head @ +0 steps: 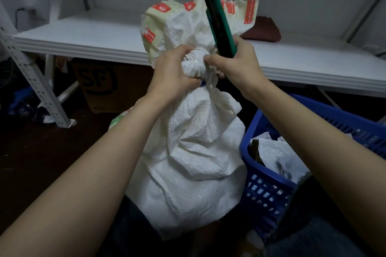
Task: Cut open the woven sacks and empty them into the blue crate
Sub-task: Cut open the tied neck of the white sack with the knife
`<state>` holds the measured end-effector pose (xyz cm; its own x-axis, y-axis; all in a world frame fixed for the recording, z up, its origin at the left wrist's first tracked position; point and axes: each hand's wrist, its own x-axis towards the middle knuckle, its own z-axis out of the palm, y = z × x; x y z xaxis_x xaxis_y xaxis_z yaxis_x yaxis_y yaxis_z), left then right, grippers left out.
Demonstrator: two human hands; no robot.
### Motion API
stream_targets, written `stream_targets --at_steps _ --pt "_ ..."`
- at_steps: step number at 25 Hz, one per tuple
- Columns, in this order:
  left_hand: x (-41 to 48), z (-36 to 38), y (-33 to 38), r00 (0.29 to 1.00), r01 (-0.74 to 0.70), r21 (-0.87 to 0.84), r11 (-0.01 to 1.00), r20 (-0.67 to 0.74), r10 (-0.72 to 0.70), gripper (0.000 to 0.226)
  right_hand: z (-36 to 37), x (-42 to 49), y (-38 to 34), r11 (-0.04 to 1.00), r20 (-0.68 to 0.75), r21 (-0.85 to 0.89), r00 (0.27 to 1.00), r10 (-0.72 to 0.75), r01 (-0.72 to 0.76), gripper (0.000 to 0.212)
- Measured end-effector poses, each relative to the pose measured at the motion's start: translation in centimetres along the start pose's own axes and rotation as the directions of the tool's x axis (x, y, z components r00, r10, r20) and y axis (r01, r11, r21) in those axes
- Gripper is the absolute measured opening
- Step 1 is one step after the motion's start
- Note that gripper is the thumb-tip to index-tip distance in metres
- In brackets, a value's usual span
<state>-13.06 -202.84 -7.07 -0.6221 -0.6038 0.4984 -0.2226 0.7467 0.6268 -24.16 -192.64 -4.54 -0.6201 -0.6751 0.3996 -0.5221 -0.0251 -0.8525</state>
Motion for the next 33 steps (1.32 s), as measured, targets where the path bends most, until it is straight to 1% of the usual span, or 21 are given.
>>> stream_targets --at_steps 2,3,8,13,16,19,22,25,27,31,33 --pt "0.0 0.3 0.1 0.999 0.030 -0.009 0.999 0.032 -0.030 0.066 -0.3 0.2 -0.2 0.978 0.002 -0.196 0.997 -0.072 0.071 0.027" --pt "0.2 0.3 0.1 0.998 0.047 -0.010 0.999 0.052 -0.046 0.068 -0.5 0.2 -0.3 0.965 0.019 -0.243 0.995 -0.096 0.098 0.025" --pt "1.0 0.8 -1.0 0.976 0.133 -0.008 0.991 0.175 -0.129 0.079 0.0 0.2 0.4 0.948 0.095 -0.282 0.988 -0.124 0.146 0.027" --pt "1.1 1.6 -1.7 0.954 0.174 0.014 0.985 0.246 -0.172 0.083 0.2 0.3 1.6 0.899 0.133 -0.403 0.982 -0.131 0.174 0.033" --pt "0.8 2.3 -2.3 0.927 0.199 0.069 0.978 0.310 -0.211 0.083 0.4 0.3 2.9 0.858 0.181 -0.485 0.979 -0.094 0.172 0.030" --pt "0.4 3.0 -2.9 0.891 0.195 0.172 0.966 0.381 -0.248 0.080 0.9 -0.2 4.3 0.834 0.220 -0.533 0.975 -0.026 0.142 0.028" --pt "0.0 3.5 -3.0 0.859 0.170 0.223 0.960 0.444 -0.255 0.077 1.4 -0.9 5.6 0.812 0.248 -0.571 0.968 0.034 0.118 0.032" --pt "0.1 4.0 -2.8 0.863 0.153 0.210 0.966 0.447 -0.234 0.070 1.7 -0.5 6.2 0.789 0.196 -0.609 0.979 0.049 0.082 0.031" --pt "0.1 4.2 -2.7 0.873 0.139 0.193 0.971 0.440 -0.212 0.073 1.6 0.1 6.4 0.792 0.154 -0.608 0.986 0.059 0.048 0.031" --pt "0.3 4.2 -3.0 0.832 0.072 0.166 0.984 0.533 -0.151 0.066 1.5 0.5 6.9 0.795 0.196 -0.605 0.977 0.081 0.055 0.040" --pt "0.4 4.3 -3.2 0.823 0.052 0.171 0.984 0.550 -0.140 0.064 1.5 0.6 7.0 0.790 0.226 -0.609 0.970 0.090 0.069 0.040"
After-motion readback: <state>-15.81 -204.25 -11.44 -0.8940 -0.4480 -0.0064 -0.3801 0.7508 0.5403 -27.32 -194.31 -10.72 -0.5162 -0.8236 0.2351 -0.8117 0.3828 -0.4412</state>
